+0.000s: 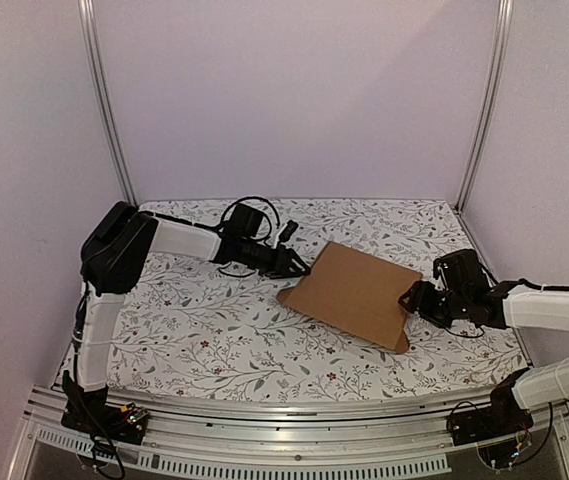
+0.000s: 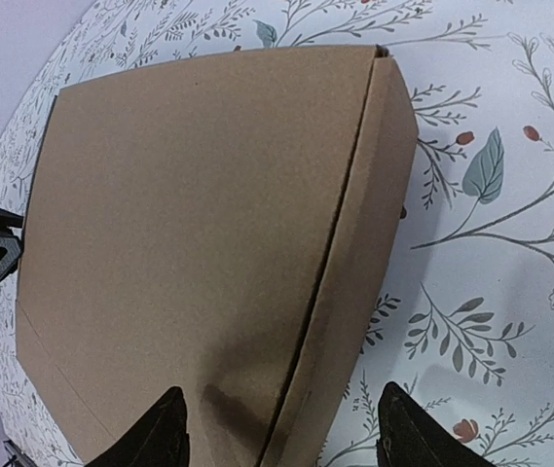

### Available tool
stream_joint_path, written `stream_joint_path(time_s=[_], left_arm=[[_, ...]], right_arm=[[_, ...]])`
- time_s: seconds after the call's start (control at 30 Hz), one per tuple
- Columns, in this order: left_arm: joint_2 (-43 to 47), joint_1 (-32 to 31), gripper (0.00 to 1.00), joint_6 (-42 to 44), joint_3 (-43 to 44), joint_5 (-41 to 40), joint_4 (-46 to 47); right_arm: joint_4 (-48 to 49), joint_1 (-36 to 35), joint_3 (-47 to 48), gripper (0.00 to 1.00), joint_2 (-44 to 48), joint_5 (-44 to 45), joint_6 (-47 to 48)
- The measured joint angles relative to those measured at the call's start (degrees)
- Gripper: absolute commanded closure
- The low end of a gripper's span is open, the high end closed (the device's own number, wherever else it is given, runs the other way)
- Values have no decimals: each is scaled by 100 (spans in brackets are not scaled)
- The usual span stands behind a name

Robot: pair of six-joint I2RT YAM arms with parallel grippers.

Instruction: Fold the paper box

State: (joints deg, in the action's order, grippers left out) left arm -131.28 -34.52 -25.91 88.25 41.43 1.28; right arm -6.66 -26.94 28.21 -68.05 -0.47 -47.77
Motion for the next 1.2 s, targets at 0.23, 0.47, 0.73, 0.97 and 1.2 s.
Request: stream_joint_path(time_s=[0.23,0.47,0.73,0.97,1.2], left_arm=[[153,4,59,-22,-330,-37,203],[645,24,59,-42,-973,-262,280],[1578,81,60,-474,-2267,-575,758],[2334,133,59,-885,-3362,-868,1167],[3167,116,57,-1049,-4175,-1182,1165]], right_arm=[[664,81,-4,44,-511,-315,-118],[1147,94,28,58,-876,-649,-26],[1646,118,420,70,-1628,-1517,302],[1878,109,741,80,-2116,-2177,553],[1987,-116,745,100,-2131,-2382,671]])
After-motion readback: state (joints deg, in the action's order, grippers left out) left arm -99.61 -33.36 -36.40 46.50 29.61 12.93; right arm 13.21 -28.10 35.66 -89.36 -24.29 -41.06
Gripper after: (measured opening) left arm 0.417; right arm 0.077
